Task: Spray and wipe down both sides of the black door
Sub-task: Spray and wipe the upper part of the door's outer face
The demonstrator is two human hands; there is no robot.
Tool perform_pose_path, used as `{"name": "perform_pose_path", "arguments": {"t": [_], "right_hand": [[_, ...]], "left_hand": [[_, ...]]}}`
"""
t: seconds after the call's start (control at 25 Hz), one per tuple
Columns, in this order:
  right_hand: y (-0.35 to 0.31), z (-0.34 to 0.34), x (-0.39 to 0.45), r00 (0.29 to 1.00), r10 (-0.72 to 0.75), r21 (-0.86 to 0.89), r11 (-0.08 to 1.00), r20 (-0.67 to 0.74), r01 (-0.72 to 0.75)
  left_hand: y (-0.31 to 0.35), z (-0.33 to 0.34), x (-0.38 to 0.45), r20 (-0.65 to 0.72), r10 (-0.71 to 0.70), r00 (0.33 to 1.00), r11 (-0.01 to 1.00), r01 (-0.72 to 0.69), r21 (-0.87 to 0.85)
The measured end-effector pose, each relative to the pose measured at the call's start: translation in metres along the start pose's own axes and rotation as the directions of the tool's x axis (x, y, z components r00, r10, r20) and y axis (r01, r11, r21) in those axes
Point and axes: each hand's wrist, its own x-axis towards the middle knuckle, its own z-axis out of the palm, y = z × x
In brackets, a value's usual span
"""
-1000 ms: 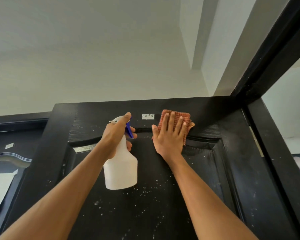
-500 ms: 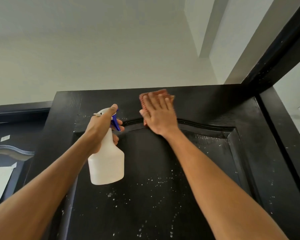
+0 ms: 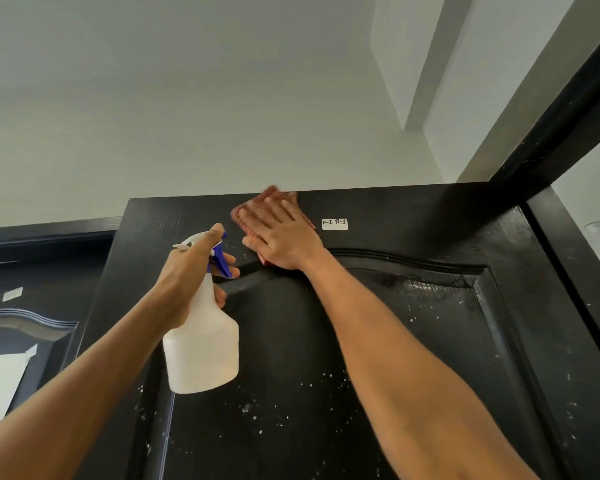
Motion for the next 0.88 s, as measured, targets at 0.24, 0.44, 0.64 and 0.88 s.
{"name": "perform_pose_path", "arguments": {"t": [0.24,0.44,0.64,0.88], "right_hand": [[0.064,0.018,-0.106,0.994,0.055,-0.037,0.998,-0.089,-0.059],[0.124,0.028,-0.230,0.899,0.395,-0.007,0.915,-0.188,-0.403],[0.102,0.036,-0.263,0.609,0.760,0.111,0.642,-0.229,-0.759],[0.037,0.037,-0.181,0.761,0.598,0.118,0.800,-0.252,-0.589]], "left_hand": [[-0.008,0.032,-0.022,0.078,-0.061,0.995,0.997,0.064,-0.043],[-0.012,0.064,-0.036,0.160,-0.086,0.983,0.994,0.096,-0.056],[-0.010,0.078,-0.042,0.189,-0.096,0.977,0.995,0.102,-0.020],[-0.014,0.060,-0.032,0.127,-0.097,0.987,0.995,0.098,-0.001]]}}
